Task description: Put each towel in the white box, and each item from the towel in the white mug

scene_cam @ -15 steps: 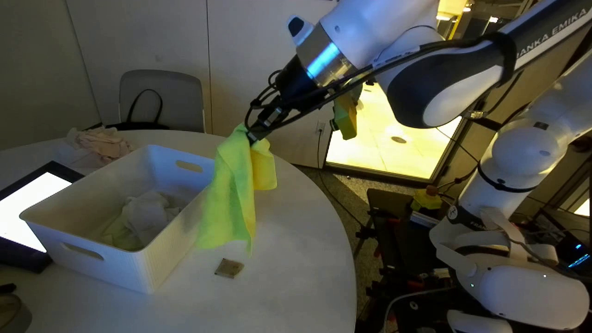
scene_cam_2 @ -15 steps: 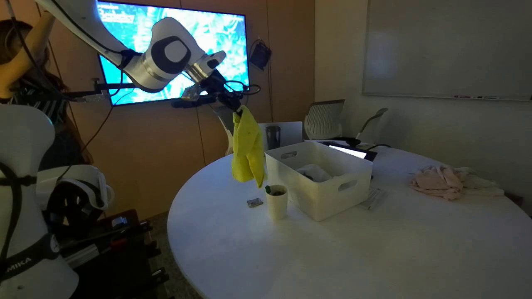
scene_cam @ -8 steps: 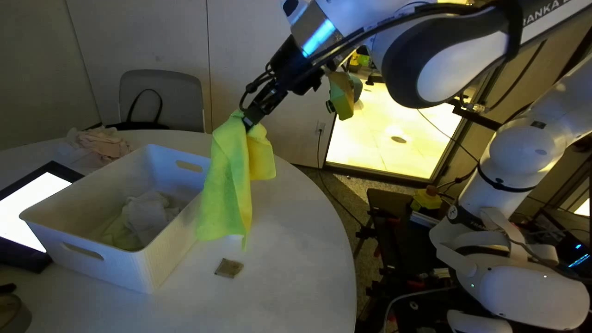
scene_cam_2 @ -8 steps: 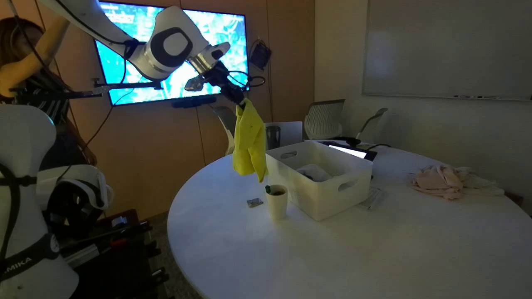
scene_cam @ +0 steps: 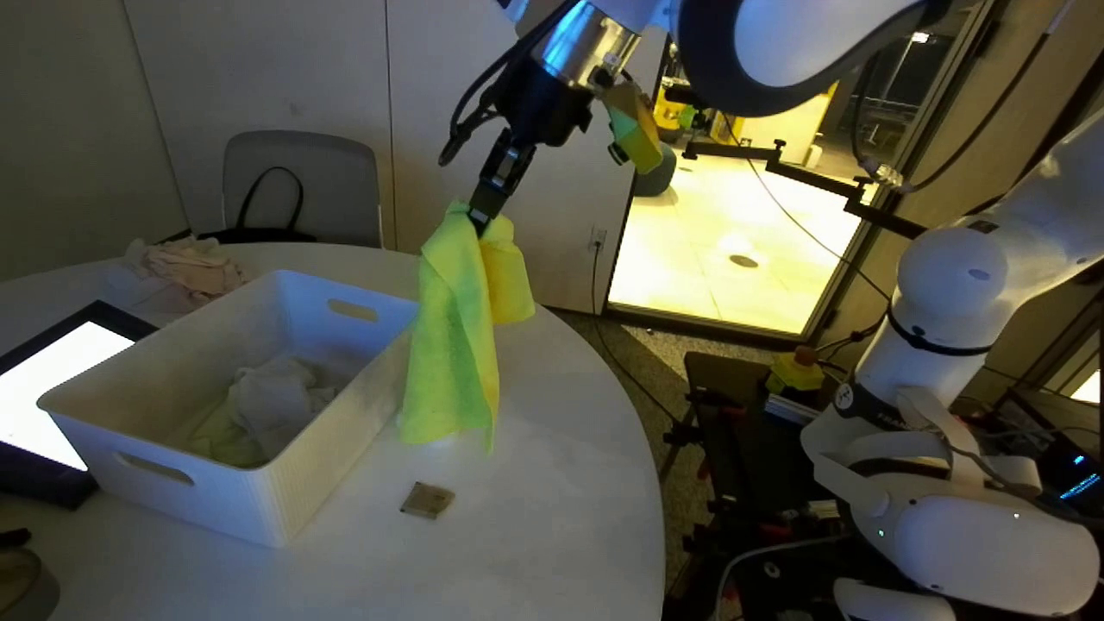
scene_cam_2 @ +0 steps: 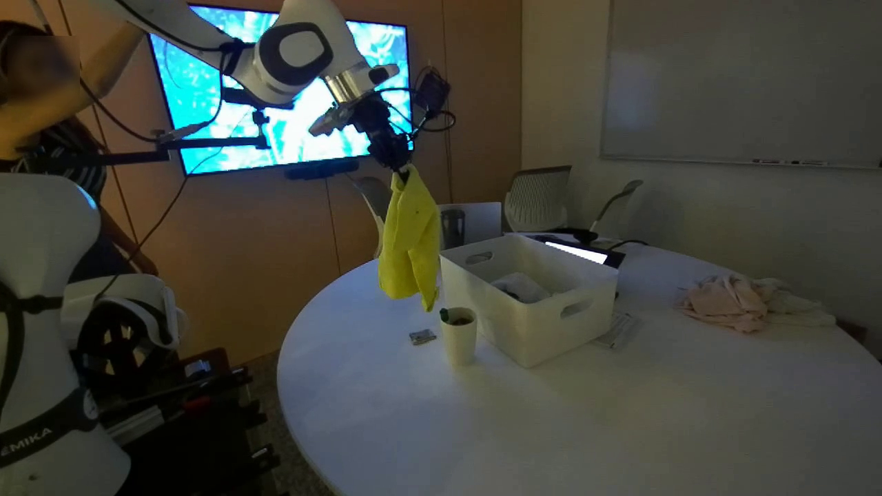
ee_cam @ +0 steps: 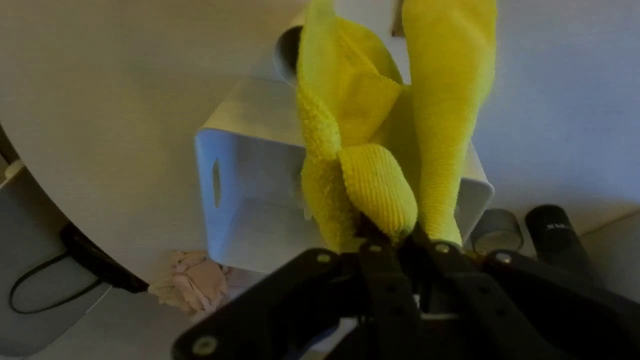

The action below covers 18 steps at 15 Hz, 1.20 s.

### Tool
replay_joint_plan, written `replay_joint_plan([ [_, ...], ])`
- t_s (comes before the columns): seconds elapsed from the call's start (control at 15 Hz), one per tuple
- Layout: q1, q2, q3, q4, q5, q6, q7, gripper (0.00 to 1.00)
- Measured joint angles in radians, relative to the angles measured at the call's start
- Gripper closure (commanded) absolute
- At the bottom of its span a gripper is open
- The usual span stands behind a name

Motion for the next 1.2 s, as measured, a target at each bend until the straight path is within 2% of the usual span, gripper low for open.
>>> replay_joint_plan([
  [0.27, -0.258, -0.030, 0.179, 0.142, -0.126, -0.254, -0.076, 0.91],
  [0.53, -0.532, -0.080, 0.435, 0.301, -0.241, -0.457, -0.116, 0.91],
  [0.67, -0.671, -0.100, 0.580, 0.378, -0.265, -0.543, -0.150, 0.91],
  [0.93, -0.947, -0.030, 0.829, 0.516, -0.124, -0.637, -0.301, 0.91],
  [1.2, -1.178, 0.140, 1.007, 0.703, 0.013, -0.706, -0.399, 0.91],
])
